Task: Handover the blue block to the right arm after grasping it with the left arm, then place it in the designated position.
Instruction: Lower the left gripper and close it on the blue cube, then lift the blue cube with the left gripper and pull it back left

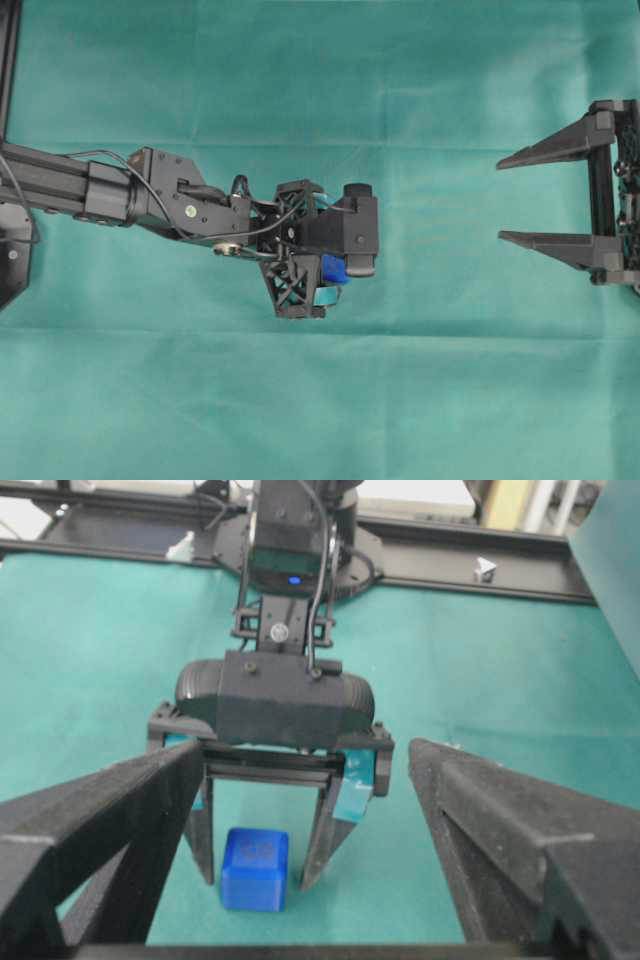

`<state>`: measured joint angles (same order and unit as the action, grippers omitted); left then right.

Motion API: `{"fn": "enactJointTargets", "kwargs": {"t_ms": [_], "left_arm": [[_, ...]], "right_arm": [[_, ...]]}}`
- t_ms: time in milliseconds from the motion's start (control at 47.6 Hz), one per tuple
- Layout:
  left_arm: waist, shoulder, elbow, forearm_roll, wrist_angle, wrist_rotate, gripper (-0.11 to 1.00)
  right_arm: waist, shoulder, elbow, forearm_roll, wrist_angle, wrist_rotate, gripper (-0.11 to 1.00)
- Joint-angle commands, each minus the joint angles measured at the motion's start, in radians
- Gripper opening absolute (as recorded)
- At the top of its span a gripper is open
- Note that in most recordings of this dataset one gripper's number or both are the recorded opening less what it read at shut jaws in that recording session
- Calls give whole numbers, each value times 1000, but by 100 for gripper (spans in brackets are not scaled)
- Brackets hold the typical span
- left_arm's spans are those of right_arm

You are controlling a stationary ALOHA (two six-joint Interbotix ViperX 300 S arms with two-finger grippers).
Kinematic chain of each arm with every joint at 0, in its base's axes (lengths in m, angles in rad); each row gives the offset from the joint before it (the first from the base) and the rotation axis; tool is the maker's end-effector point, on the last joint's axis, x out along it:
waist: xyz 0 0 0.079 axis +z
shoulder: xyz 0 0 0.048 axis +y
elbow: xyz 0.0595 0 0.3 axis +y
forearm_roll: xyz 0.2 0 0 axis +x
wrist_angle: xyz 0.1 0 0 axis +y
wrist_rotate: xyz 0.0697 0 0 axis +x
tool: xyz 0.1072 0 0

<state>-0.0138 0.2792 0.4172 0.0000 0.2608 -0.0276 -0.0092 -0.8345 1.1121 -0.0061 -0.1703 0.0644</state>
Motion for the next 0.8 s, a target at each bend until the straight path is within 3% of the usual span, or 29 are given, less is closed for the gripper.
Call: {"fn": "enactJointTargets", "kwargs": {"t_ms": [0, 336, 399, 546, 776], "left_arm": [[-3, -18, -5, 2, -17, 0, 100], [-3, -20, -3, 2, -18, 0, 97], [-3, -18, -6, 2, -18, 0, 88], [-3, -20, -5, 2, -20, 2, 48], [-3, -21, -3, 2, -20, 2, 47]], "right_arm": [[-3, 3, -15, -2, -9, 0, 94], [-3, 3, -17, -2, -9, 0, 94], [-3, 3, -15, -2, -9, 0, 94], [-3, 3, -15, -2, -9, 0, 94], [-3, 3, -15, -2, -9, 0, 94]]}}
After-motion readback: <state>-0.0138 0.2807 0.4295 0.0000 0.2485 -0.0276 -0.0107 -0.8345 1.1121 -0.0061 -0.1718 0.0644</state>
